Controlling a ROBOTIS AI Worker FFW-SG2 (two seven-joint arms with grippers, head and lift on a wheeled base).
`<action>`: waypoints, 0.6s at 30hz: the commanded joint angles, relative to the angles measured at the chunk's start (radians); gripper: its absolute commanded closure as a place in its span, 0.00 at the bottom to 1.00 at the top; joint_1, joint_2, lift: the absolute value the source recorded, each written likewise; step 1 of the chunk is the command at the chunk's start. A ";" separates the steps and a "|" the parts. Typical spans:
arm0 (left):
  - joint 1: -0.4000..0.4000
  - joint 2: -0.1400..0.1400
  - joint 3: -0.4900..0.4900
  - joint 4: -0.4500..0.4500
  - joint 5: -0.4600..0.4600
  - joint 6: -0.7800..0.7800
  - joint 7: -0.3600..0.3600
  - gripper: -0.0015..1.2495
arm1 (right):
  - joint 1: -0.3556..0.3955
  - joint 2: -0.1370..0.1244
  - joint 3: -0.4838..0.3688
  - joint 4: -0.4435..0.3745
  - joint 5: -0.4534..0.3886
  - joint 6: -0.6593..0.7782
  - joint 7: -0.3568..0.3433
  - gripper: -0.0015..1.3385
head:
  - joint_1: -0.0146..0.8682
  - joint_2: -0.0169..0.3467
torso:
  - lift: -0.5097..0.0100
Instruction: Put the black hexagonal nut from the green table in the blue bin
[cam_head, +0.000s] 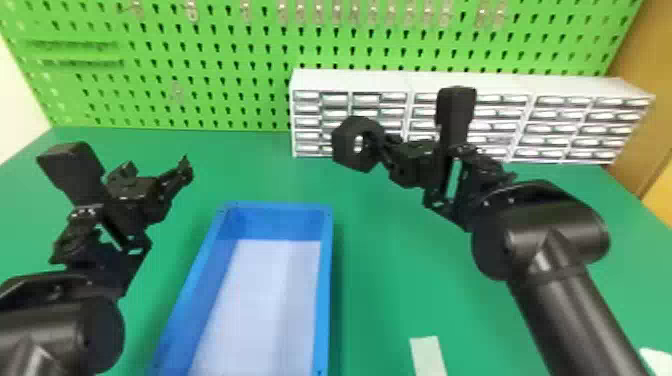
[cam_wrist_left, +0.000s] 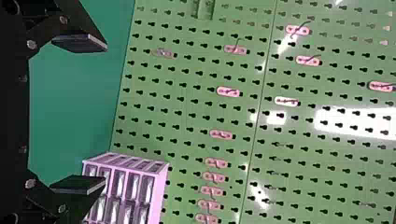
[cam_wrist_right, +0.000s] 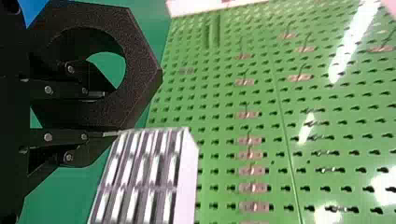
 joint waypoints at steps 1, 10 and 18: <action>0.001 0.001 0.002 0.000 -0.003 0.000 0.000 0.21 | -0.001 -0.006 0.064 0.001 -0.097 -0.010 0.000 0.80 | 0.77 0.14 | 0.79; 0.004 0.000 0.007 0.000 -0.005 0.000 0.000 0.21 | -0.010 -0.029 0.214 0.017 -0.241 -0.053 0.000 0.80 | 0.77 0.14 | 0.79; 0.006 0.000 0.010 0.002 -0.005 0.000 0.000 0.21 | -0.021 -0.047 0.310 0.018 -0.298 -0.053 0.000 0.80 | 0.77 0.14 | 0.79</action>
